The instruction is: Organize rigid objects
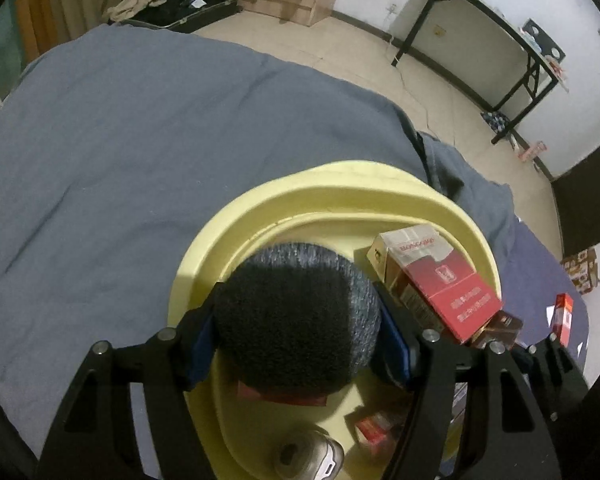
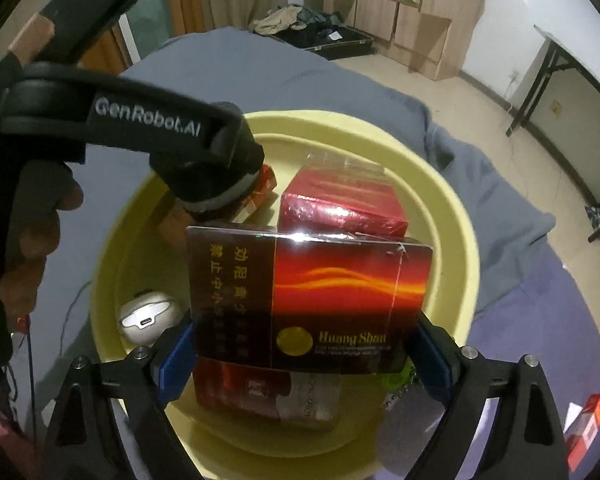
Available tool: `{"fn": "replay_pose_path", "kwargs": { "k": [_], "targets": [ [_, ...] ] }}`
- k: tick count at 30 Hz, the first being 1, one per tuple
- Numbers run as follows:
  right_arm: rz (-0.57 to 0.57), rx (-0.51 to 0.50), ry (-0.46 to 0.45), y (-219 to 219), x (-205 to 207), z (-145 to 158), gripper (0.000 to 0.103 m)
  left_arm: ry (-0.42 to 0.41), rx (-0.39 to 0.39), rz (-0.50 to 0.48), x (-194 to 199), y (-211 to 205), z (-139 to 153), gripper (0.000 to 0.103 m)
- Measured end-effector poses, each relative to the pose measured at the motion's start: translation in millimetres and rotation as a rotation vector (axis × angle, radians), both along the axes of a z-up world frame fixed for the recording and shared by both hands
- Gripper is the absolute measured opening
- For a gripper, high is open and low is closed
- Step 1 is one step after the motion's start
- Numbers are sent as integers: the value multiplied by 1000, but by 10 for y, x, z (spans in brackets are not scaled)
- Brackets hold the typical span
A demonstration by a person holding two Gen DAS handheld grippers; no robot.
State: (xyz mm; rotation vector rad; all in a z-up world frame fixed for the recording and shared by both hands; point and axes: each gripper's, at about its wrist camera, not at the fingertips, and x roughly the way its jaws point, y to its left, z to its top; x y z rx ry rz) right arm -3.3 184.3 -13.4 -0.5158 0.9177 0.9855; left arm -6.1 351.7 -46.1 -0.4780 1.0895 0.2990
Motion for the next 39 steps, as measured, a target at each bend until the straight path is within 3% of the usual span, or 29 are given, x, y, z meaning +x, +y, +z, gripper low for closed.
{"fn": "replay_pose_path", "kwargs": {
  "k": [1,3,10,13,16,23,28,31,39],
  "targets": [
    [0,5,2,2,17,-23,95,-20,-3,10,-28,11,59,90],
    [5,29,5,-23,-19,8,102,-58,9,19,-66,15,183,103],
    [3,154,-21,-438,-123,272,103,-154,33,-53,-48,-305,807,103],
    [-88,220,-10,-896,-41,374,103,-183,18,-117,32,-638,966,103],
    [-233,273,2,-1539,112,431,103,-175,31,-250,203,-1189,1026,103],
    [-661,227,-114,-3612,549,273,103,-144,-44,-451,706,-2455,813,103],
    [-934,212,-27,-4967,612,-45,103,-105,-122,-476,940,-2971,623,103],
    [-977,215,-1,-5187,579,-146,103,-75,-129,-495,1018,-3194,490,103],
    [-884,134,2,-4931,603,-309,103,-40,-108,-552,1017,-3902,107,103]
  ]
}}
